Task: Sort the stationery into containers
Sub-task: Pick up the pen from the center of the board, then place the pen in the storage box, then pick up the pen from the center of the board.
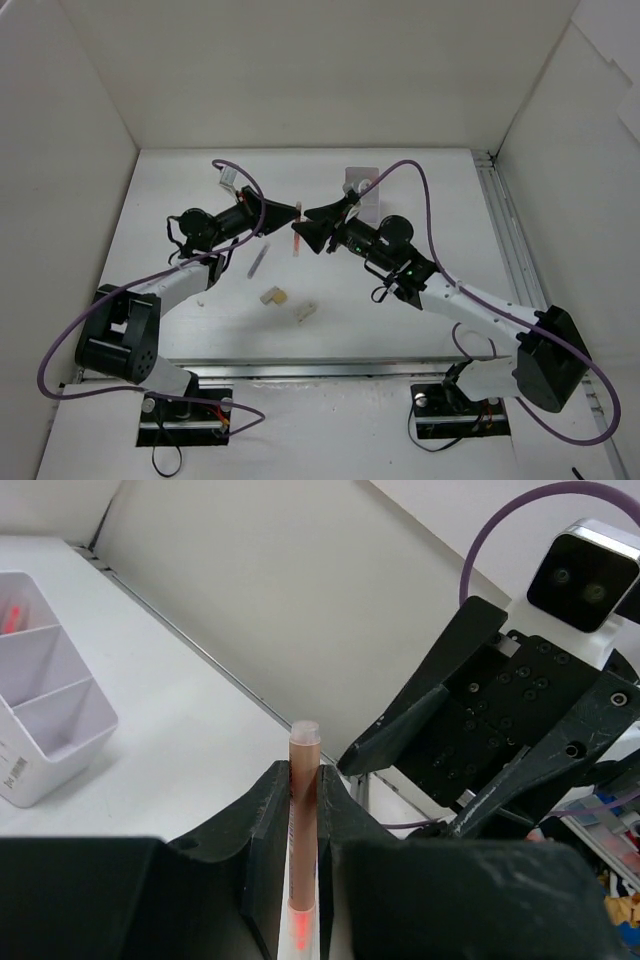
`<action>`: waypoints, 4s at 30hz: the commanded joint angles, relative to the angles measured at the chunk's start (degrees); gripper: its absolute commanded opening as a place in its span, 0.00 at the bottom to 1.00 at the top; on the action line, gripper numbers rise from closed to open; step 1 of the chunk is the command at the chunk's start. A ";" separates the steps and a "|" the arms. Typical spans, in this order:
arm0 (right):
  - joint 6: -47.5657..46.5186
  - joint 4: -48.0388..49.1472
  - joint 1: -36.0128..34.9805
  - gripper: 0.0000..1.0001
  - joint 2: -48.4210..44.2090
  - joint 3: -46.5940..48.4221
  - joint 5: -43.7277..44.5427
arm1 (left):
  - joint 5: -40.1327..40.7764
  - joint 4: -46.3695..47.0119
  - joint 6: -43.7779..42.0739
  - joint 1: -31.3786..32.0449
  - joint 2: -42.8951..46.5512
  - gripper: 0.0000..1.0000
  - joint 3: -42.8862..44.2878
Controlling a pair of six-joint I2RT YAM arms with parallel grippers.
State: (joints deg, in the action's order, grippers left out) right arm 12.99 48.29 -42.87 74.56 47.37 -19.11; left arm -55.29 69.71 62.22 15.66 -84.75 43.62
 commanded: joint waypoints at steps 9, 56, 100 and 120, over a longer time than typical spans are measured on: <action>0.80 6.46 -0.37 0.51 -0.03 0.18 -0.40 | -1.58 23.81 -0.16 -0.37 6.87 0.00 1.39; -16.25 6.38 18.69 0.00 22.01 16.42 29.05 | 79.11 -97.14 -35.50 3.85 25.51 1.00 18.89; -8.34 18.86 21.87 0.60 31.79 18.20 22.89 | 71.12 -91.43 -42.25 3.85 20.07 1.00 13.60; 9.06 7.96 16.50 0.98 1.20 -7.12 21.49 | 45.97 -82.10 -53.16 3.85 -9.11 0.83 20.28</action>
State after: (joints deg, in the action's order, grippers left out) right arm 19.42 55.72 -26.00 80.58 39.92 3.57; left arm -6.46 -14.85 10.00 19.42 -93.80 59.70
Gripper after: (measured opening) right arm 0.979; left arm 0.834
